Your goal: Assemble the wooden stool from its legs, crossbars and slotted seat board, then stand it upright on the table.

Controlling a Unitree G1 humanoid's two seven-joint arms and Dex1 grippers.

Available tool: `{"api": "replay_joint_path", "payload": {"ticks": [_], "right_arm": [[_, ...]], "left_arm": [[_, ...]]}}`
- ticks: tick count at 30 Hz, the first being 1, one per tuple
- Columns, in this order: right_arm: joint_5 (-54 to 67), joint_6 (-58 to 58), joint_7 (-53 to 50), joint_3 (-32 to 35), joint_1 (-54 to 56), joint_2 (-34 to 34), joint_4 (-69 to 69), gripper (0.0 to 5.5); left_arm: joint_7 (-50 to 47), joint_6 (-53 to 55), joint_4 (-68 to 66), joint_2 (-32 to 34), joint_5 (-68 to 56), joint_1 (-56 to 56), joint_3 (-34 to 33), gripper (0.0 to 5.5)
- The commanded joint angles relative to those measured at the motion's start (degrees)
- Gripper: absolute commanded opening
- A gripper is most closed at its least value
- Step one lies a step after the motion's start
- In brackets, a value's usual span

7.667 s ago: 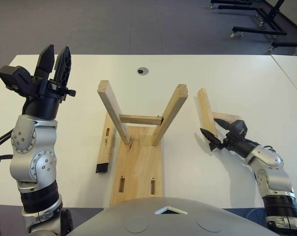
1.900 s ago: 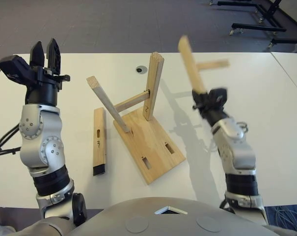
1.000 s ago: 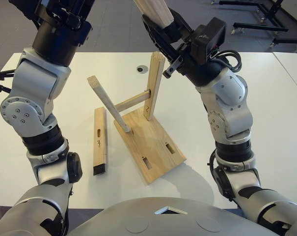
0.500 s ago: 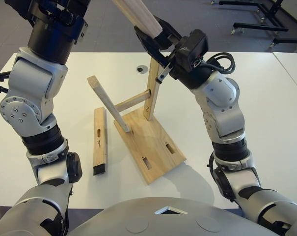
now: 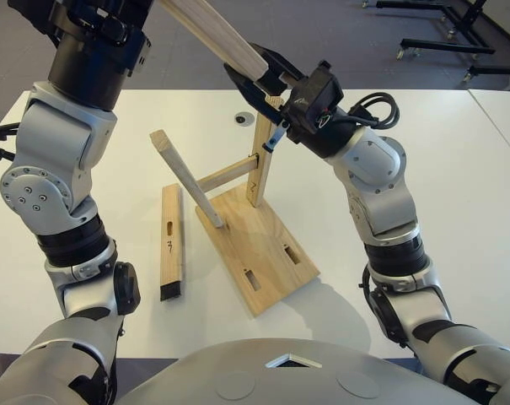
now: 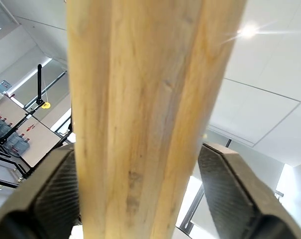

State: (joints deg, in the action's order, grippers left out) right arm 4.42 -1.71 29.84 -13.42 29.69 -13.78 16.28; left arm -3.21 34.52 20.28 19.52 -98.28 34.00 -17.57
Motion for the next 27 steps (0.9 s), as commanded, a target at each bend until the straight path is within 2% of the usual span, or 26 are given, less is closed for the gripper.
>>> {"api": "replay_joint_path", "payload": {"ticks": [1, 4, 17, 18, 23, 27], "right_arm": [[-1.2, -1.2, 0.2, -0.1, 0.0, -0.3, -0.3, 1.02], [-1.4, -1.6, 0.1, 0.0, 0.2, -0.2, -0.8, 1.02], [0.1, 0.9, 1.4, 0.4, -0.5, -0.8, -0.8, 1.02], [0.1, 1.4, 1.5, 0.3, -0.7, -1.1, -0.7, 1.40], [4.6, 6.3, 5.0, 1.7, -2.3, -3.8, 2.3, 2.28], [13.5, 14.2, 10.8, 9.5, -2.3, -11.6, 5.6, 2.75]], "left_arm": [[-0.8, -0.2, 0.2, 0.1, 0.8, -0.7, 0.7, 2.70], [-0.4, -0.6, 0.3, 0.0, 1.3, -0.9, 0.7, 2.18], [1.6, -1.2, 0.3, 0.1, 3.3, -1.1, 0.1, 2.13], [2.1, -1.2, 0.6, 0.3, 3.8, -1.3, 0.1, 2.13], [4.3, -2.1, 1.6, 0.6, 5.2, -2.3, -0.8, 2.05], [5.0, -3.1, 3.5, 1.2, 6.3, -3.8, -2.5, 2.05]]}}
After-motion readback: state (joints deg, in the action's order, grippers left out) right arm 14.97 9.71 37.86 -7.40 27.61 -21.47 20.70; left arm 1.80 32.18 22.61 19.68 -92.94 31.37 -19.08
